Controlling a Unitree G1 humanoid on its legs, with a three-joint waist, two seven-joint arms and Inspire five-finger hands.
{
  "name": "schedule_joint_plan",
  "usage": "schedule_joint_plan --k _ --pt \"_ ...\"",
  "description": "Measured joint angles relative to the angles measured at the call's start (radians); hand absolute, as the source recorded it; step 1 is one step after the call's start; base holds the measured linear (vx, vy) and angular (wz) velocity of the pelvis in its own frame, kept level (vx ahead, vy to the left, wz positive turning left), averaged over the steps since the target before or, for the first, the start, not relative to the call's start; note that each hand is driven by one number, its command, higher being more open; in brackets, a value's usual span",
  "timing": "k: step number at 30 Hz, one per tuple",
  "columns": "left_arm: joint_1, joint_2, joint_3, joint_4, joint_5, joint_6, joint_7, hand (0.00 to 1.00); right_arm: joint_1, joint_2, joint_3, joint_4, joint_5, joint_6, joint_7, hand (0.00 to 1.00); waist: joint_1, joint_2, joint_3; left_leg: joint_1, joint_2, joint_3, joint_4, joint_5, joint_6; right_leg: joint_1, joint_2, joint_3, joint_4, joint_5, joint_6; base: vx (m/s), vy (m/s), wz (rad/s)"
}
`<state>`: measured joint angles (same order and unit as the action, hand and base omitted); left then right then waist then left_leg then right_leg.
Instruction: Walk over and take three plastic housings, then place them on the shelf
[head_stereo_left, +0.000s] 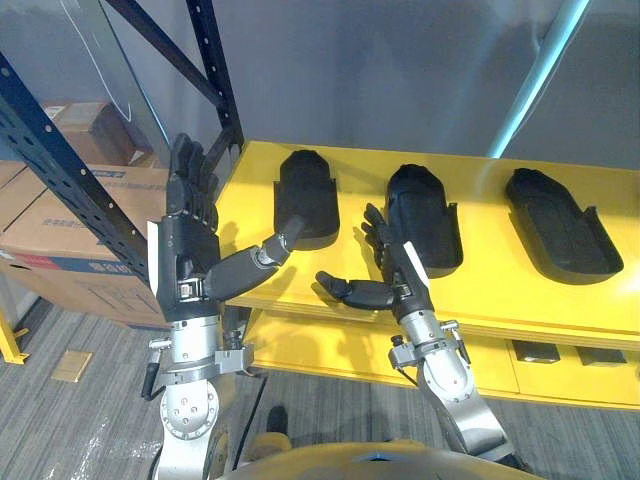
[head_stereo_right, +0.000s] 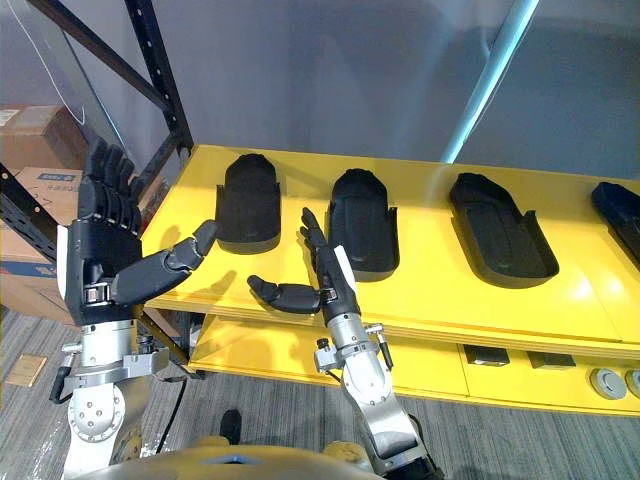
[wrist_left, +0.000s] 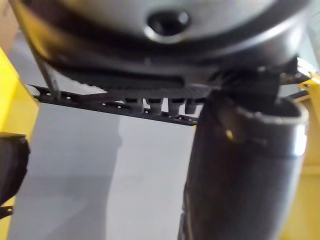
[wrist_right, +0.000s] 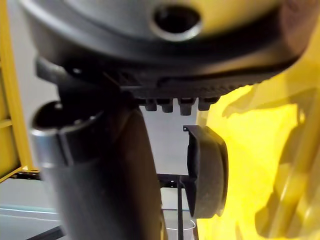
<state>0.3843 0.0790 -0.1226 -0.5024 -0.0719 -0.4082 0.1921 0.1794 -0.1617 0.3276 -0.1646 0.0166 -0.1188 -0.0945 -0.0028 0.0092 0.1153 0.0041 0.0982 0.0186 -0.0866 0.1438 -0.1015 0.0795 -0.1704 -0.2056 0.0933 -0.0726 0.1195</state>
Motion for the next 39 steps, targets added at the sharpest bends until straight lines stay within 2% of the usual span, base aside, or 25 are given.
schedule_joint_plan --k 7,11,22,30,39 --pt "-0.004 0.001 0.002 0.005 0.003 0.004 0.028 1.0 -0.053 0.0 -0.005 0.016 -0.001 0.0 -0.004 1.0 -0.002 -0.001 0.019 -0.028 -0.001 -0.008 0.003 0.014 0.001 -0.025 0.0 -0.001 0.018 0.006 0.006 0.01 -0.007 0.02" --pt "-0.033 0.0 0.007 0.039 0.003 0.005 0.046 1.0 -0.098 0.001 -0.003 0.033 -0.002 0.0 -0.002 1.0 0.0 0.003 0.042 -0.027 -0.001 -0.016 0.003 0.017 0.0 -0.025 0.0 -0.008 0.03 -0.003 -0.005 -0.02 -0.017 0.06" --pt "-0.035 0.0 0.02 0.043 0.003 0.02 0.045 1.0 -0.16 0.001 -0.005 0.103 -0.002 0.004 0.027 1.0 0.0 0.011 0.078 -0.028 0.0 -0.024 0.003 0.024 -0.004 -0.03 0.0 -0.01 0.045 -0.006 -0.007 -0.03 -0.008 0.01" --pt "-0.034 -0.001 0.023 0.044 -0.01 0.026 0.008 1.0 -0.197 0.001 -0.005 0.154 -0.004 0.005 0.049 1.0 0.003 0.019 0.088 -0.029 0.0 -0.029 0.003 0.027 0.001 -0.03 0.0 -0.014 0.048 -0.006 -0.007 -0.02 -0.008 0.01" --pt "-0.033 -0.001 0.026 0.087 -0.037 0.063 -0.043 1.0 -0.222 0.001 -0.022 0.171 0.0 0.003 0.097 1.0 0.0 0.031 0.103 -0.029 0.0 -0.035 0.003 0.031 0.001 -0.029 0.0 -0.02 0.054 -0.007 -0.006 0.0 -0.003 0.0"
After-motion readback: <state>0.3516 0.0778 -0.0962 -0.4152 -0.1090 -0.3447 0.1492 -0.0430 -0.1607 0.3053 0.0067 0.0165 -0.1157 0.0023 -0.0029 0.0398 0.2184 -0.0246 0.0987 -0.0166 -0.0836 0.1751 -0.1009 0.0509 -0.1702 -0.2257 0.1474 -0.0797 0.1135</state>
